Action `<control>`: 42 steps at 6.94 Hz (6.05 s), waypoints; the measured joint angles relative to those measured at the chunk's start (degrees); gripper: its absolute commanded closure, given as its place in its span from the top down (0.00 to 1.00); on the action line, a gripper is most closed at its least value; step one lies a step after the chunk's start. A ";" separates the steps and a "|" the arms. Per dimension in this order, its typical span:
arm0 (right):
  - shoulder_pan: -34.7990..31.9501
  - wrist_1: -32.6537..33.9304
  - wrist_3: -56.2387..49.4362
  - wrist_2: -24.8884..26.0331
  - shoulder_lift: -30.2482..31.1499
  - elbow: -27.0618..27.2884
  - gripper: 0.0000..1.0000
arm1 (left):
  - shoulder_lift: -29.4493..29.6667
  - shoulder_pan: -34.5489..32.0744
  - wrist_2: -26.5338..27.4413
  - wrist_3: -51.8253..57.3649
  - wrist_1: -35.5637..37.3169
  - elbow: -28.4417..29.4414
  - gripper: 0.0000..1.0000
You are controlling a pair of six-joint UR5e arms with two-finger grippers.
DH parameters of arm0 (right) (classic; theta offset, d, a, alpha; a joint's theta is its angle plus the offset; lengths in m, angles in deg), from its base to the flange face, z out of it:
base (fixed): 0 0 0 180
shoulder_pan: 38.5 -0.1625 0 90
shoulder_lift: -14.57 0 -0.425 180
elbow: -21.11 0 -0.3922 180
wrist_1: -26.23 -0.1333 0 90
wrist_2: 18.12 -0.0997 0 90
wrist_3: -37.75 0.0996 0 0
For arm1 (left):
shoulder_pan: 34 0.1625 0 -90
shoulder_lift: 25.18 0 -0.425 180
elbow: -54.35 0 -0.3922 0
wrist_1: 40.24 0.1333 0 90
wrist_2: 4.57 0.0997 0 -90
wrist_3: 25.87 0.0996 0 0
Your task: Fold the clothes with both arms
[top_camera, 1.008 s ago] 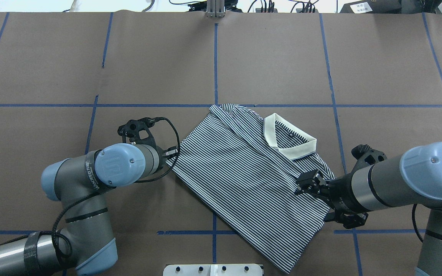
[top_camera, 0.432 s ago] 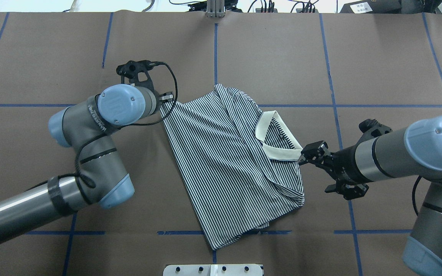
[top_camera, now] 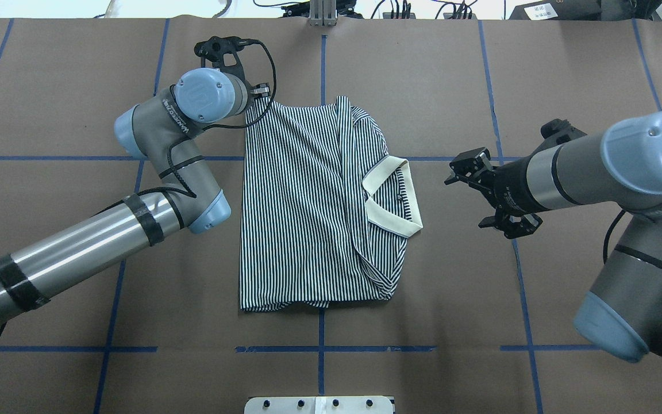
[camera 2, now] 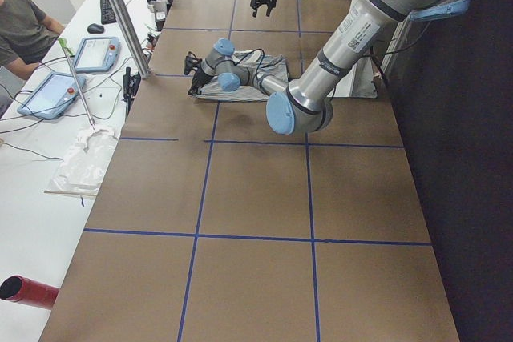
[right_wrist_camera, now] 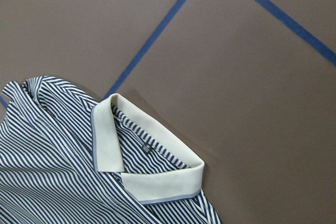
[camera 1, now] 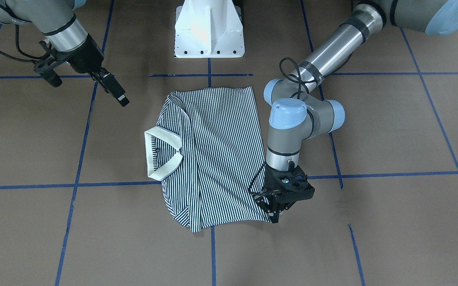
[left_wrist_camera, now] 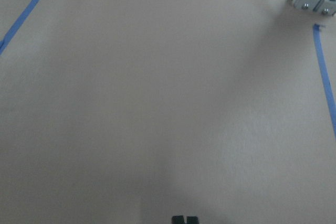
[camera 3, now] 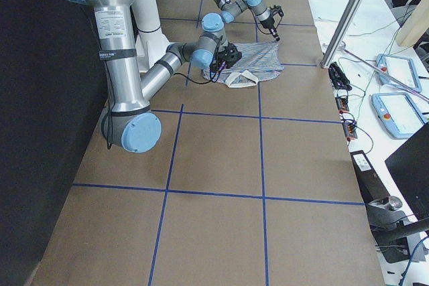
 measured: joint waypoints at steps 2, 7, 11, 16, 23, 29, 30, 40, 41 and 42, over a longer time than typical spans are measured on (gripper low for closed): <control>-1.67 0.06 -5.46 1.03 -7.16 -7.58 1.00 | 0.00 -0.81 -1.56 1.09 -1.59 -1.39 0.58; 3.50 0.10 -14.90 3.08 -19.38 -22.19 1.00 | -19.87 -0.73 -10.42 -0.05 1.35 -31.39 0.57; 11.53 4.05 -27.20 7.14 -19.50 -22.07 1.00 | -20.66 -0.56 -10.92 -0.76 2.43 -32.98 0.57; 16.44 17.50 -50.14 8.88 -19.66 -18.69 0.40 | -20.66 -0.34 -11.00 -2.16 2.47 -33.20 0.57; 18.09 19.07 -51.59 9.81 -18.69 -15.68 0.00 | -20.60 -0.05 -11.01 -6.03 2.62 -33.37 0.57; 20.41 20.37 -50.38 11.40 -12.88 -10.43 1.00 | -20.49 -0.02 -10.95 -6.40 2.62 -33.35 0.57; 20.41 21.45 -50.29 11.41 -13.14 -10.41 1.00 | -20.50 -0.02 -10.93 -6.54 2.61 -33.33 0.57; 3.31 15.56 -58.63 11.43 -41.81 -50.48 1.00 | -26.32 -0.11 -13.37 -7.19 4.47 -44.67 0.54; 3.29 14.08 -58.55 11.39 -43.25 -53.38 1.00 | -26.60 -0.11 -13.38 -7.23 4.48 -44.85 0.54; 3.41 13.63 -58.57 10.93 -43.88 -54.49 1.00 | -26.70 -0.11 -13.38 -7.23 4.49 -44.90 0.54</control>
